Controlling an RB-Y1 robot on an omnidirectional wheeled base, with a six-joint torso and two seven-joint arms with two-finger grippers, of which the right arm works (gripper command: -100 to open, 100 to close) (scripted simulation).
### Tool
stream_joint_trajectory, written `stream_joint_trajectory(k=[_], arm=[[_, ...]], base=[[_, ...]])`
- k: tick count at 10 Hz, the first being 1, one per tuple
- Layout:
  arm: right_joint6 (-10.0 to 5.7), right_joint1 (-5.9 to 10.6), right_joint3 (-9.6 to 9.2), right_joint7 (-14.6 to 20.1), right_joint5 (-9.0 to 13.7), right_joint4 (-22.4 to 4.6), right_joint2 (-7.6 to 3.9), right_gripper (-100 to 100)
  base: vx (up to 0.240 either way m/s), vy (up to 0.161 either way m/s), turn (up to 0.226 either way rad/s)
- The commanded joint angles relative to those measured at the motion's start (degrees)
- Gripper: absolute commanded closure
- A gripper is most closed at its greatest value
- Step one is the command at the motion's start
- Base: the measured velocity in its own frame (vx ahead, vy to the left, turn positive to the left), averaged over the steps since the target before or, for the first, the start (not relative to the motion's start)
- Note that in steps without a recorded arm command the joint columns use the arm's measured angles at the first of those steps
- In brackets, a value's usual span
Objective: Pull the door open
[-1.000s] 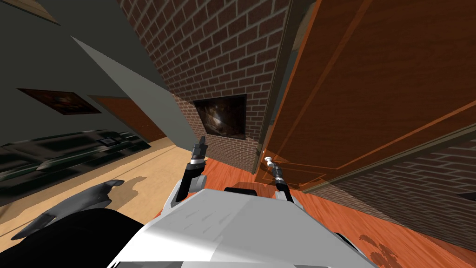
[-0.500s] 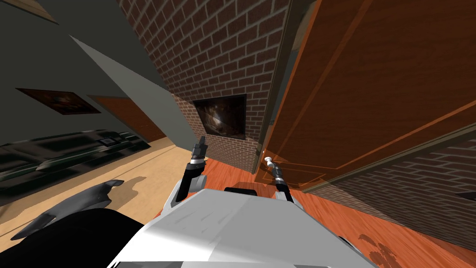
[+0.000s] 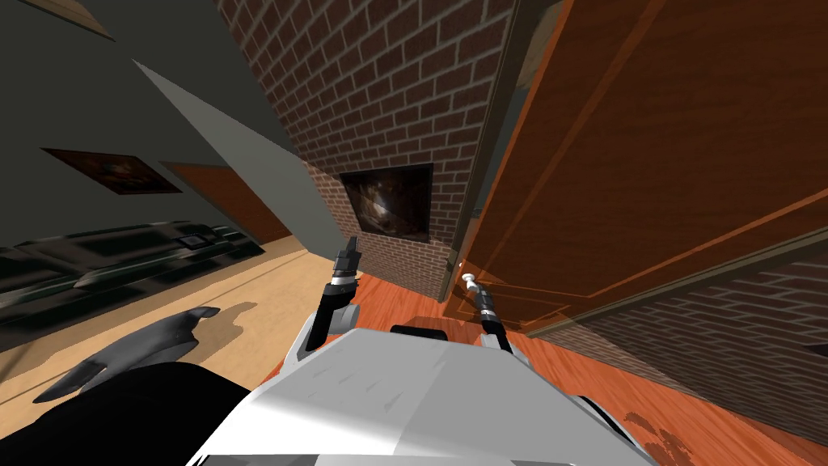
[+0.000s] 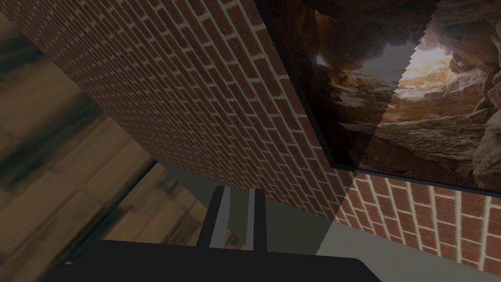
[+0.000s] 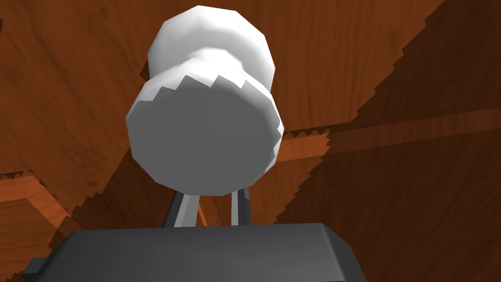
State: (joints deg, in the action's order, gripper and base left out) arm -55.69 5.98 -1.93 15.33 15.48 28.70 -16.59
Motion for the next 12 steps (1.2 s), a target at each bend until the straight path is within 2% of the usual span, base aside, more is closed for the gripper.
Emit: stream_joint_trajectory(k=[1, 2, 3, 5, 6, 7, 12], arm=[[-0.02, 0.19, -0.78, 2.33, 0.15, 0.50, 0.58, 100], [0.05, 0.20, -1.00, 3.92, 0.47, 0.55, 0.49, 100], [0.05, 0.20, -1.00, 3.92, 0.47, 0.55, 0.49, 100], [0.23, 0.20, -1.52, 7.39, 1.24, 0.68, 0.29, 100], [0.23, 0.20, -1.52, 7.69, 1.24, 0.68, 0.29, 100], [1.56, -0.93, -1.17, 9.16, 2.10, 1.65, -0.33, -100], [2.35, -0.56, -2.52, 17.07, 4.24, 2.40, 0.10, -100]], base=[[-0.045, -0.016, 0.067], [-0.061, -0.006, 0.039], [-0.039, -0.005, 0.014], [-0.058, -0.012, 0.063], [-0.045, 0.001, 0.034], [-0.038, -0.019, -0.010], [-0.066, 0.011, 0.039]])
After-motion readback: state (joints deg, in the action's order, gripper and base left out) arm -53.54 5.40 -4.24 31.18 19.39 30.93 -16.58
